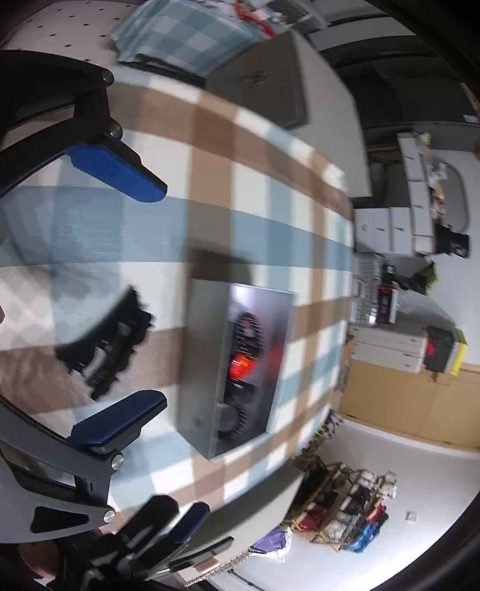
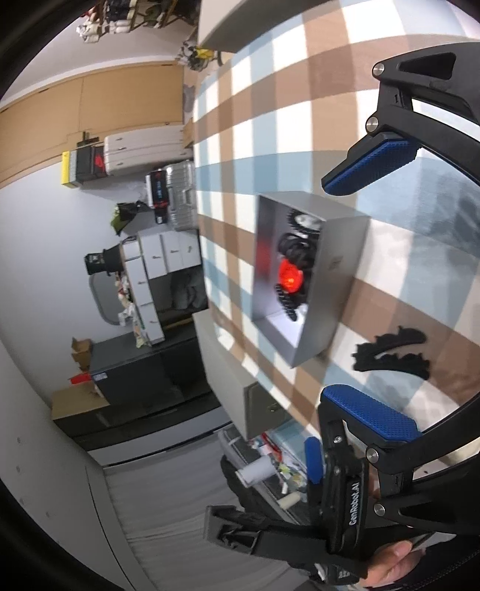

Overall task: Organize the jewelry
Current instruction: 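Grasp a black hair clip on the table with the left tool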

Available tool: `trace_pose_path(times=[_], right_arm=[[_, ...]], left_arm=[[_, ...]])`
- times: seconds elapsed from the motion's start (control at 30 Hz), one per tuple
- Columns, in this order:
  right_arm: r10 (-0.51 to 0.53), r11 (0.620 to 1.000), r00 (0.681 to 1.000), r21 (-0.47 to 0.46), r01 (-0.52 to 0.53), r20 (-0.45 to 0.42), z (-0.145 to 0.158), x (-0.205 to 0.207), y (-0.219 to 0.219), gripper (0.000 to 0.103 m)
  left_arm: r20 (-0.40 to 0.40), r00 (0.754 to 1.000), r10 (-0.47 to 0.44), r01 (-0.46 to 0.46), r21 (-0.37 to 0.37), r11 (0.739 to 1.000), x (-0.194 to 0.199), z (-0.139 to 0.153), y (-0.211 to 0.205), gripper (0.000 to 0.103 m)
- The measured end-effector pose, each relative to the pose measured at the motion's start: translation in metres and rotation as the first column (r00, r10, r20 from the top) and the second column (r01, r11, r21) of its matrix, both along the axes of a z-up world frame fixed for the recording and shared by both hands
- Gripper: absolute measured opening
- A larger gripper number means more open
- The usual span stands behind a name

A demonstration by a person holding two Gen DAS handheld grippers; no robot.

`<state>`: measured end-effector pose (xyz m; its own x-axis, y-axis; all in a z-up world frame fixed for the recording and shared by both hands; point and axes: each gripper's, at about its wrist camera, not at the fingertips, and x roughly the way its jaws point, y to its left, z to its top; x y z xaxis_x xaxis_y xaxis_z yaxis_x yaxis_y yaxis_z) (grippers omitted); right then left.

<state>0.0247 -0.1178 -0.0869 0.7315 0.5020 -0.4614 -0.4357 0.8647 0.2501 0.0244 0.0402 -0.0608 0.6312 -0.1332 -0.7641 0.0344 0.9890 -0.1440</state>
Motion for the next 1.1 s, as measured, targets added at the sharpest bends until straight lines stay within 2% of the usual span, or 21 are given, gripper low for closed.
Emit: trace_pose_path(times=[0.13, 0.37, 0.53, 0.7, 0.87, 1.1], right_arm=[[0.005, 1.000, 0.999, -0.018, -0.006, -0.035, -0.011, -0.002, 0.001, 0.103], [-0.011, 1.000, 0.997, -0.013, 0.010, -0.076, -0.020, -0.005, -0.005, 0.103], [-0.015, 1.000, 0.997, -0.009, 0.014, -0.077, -0.021, -0.007, -0.008, 0.103], [-0.019, 1.000, 0.997, -0.006, 0.018, -0.078, -0.021, -0.006, -0.009, 0.103], [-0.020, 1.000, 0.996, 0.000, 0.021, -0.086, -0.023, -0.005, -0.010, 0.103], [-0.023, 1.000, 0.996, 0.003, 0.024, -0.086, -0.023, -0.006, -0.011, 0.103]], left_arm=[[-0.086, 0.996, -0.009, 0.007, -0.029, 1.000, -0.004, -0.023, -0.001, 0.099], [-0.177, 0.982, -0.059, 0.056, -0.022, 0.998, -0.009, -0.045, -0.019, 0.099], [-0.199, 0.978, -0.070, 0.068, -0.014, 0.998, -0.006, -0.050, -0.024, 0.099], [-0.189, 0.978, -0.086, 0.093, 0.026, 0.995, -0.006, -0.050, -0.029, 0.099], [-0.194, 0.975, -0.110, 0.122, 0.053, 0.991, -0.004, -0.052, -0.033, 0.088], [-0.199, 0.970, -0.139, 0.164, 0.118, 0.979, -0.003, -0.050, -0.037, 0.058]])
